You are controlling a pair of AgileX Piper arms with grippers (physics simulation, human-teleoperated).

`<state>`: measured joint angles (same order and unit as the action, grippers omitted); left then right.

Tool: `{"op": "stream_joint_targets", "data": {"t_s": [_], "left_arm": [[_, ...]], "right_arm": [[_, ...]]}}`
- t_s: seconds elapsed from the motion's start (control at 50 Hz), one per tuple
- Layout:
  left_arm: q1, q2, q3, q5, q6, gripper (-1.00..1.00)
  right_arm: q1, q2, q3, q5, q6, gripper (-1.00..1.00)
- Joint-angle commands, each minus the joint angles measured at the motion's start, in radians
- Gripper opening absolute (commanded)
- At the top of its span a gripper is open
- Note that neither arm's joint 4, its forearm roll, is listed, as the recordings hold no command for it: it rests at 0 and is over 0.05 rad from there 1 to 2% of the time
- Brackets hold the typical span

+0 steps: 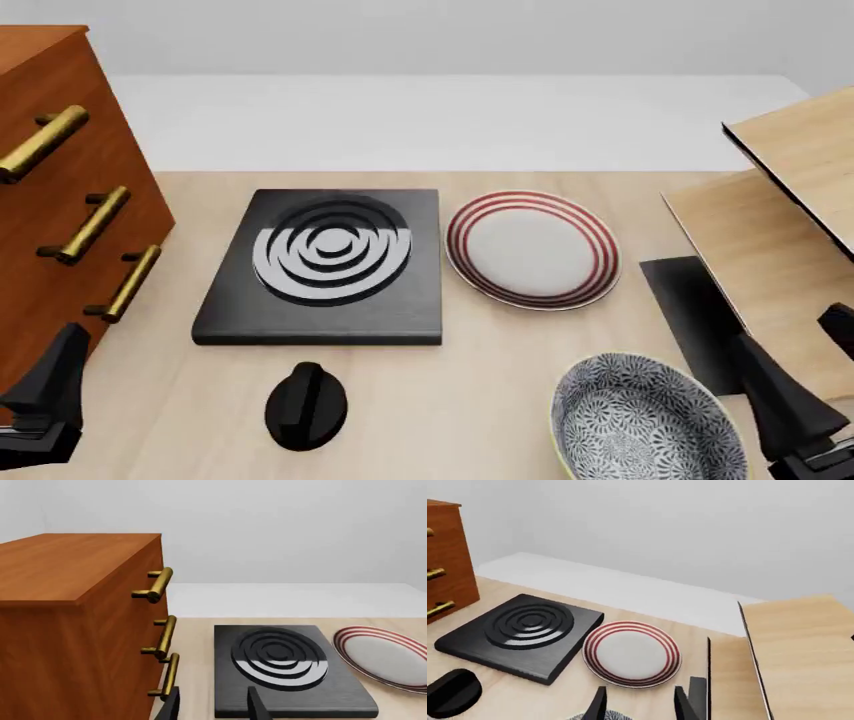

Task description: Pick up the cream cheese and put it in the bowl.

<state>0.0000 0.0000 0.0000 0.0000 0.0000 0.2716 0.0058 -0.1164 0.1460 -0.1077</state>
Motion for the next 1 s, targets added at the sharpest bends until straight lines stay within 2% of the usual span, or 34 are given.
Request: {"op": "stream_joint_targets", "data": {"t_s": [0.02, 0.18, 0.24, 0.34, 0.36, 0.38, 0.4, 0.52, 0.68, 1.0], "left_arm": [[0.000, 0.000, 0.000, 0.000, 0.000, 1.00], [0.000, 0.000, 0.000, 0.000, 0.000, 1.00], [0.000, 0.000, 0.000, 0.000, 0.000, 1.00], [0.000, 0.000, 0.000, 0.000, 0.000, 1.00], [0.000, 0.000, 0.000, 0.000, 0.000, 1.00], [0.000, 0.000, 0.000, 0.000, 0.000, 1.00], [0.000, 0.000, 0.000, 0.000, 0.000, 1.00], [0.000, 0.000, 0.000, 0.000, 0.000, 1.00], [0.000, 0.000, 0.000, 0.000, 0.000, 1.00], [0.000, 0.000, 0.000, 0.000, 0.000, 1.00]], "right_arm": [[0.184, 0.021, -0.065, 0.081, -0.071, 1.00], [0.310, 0.127, -0.099, 0.060, -0.088, 1.00], [0.405, 0.236, -0.129, 0.021, -0.101, 1.00], [0.461, 0.312, -0.135, -0.022, -0.109, 1.00], [0.481, 0.326, -0.140, -0.028, -0.094, 1.00], [0.593, 0.498, -0.156, -0.130, -0.093, 1.00], [0.609, 0.527, -0.157, -0.153, -0.102, 1.00], [0.650, 0.607, -0.168, -0.208, -0.109, 1.00], [0.736, 0.782, -0.175, -0.329, -0.117, 1.00], [0.828, 0.998, -0.224, -0.441, -0.126, 1.00]]}}
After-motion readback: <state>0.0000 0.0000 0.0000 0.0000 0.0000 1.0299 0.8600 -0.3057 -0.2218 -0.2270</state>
